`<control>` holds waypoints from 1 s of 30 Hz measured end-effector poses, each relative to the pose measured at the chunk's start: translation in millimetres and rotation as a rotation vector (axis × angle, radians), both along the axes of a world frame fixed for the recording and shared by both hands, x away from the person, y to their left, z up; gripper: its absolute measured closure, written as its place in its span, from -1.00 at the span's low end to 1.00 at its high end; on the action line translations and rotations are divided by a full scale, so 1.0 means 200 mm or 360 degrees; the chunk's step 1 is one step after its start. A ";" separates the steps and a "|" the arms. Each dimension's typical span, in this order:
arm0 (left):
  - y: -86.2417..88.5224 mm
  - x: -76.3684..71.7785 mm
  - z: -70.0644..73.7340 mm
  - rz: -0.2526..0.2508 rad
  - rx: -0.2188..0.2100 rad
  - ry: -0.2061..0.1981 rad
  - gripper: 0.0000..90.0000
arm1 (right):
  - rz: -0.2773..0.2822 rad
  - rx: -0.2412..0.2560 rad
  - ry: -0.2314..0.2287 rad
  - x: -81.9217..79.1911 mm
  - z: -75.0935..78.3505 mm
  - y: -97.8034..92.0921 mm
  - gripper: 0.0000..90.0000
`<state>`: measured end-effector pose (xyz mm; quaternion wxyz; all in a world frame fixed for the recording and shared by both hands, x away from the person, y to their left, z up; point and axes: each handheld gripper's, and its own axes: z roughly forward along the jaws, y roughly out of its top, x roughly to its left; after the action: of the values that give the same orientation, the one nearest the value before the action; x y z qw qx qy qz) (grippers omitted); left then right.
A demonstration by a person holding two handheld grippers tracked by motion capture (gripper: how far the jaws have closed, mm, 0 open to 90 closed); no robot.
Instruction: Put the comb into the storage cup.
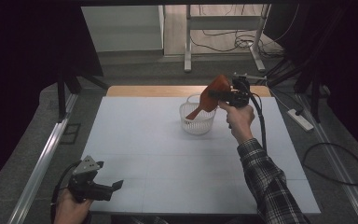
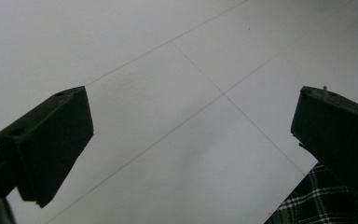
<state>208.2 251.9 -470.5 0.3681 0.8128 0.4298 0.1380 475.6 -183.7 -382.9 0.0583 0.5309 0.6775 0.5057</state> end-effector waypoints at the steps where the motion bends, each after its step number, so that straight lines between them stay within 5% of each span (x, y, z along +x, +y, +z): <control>1: 0.00 0.00 0.00 0.0000 0.0006 0.0002 -1.00 | -0.0001 -0.0001 0.0004 0.00 -0.01 0.00 0.22; 30: 0.00 0.01 -0.01 -0.0012 0.0002 0.0046 -0.99 | -0.0022 -0.0027 0.0080 0.03 -0.17 0.01 0.21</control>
<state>210.9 251.6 -471.9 0.3620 0.8164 0.4321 0.1252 481.9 -182.3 -417.6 0.0492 0.5477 0.6793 0.4859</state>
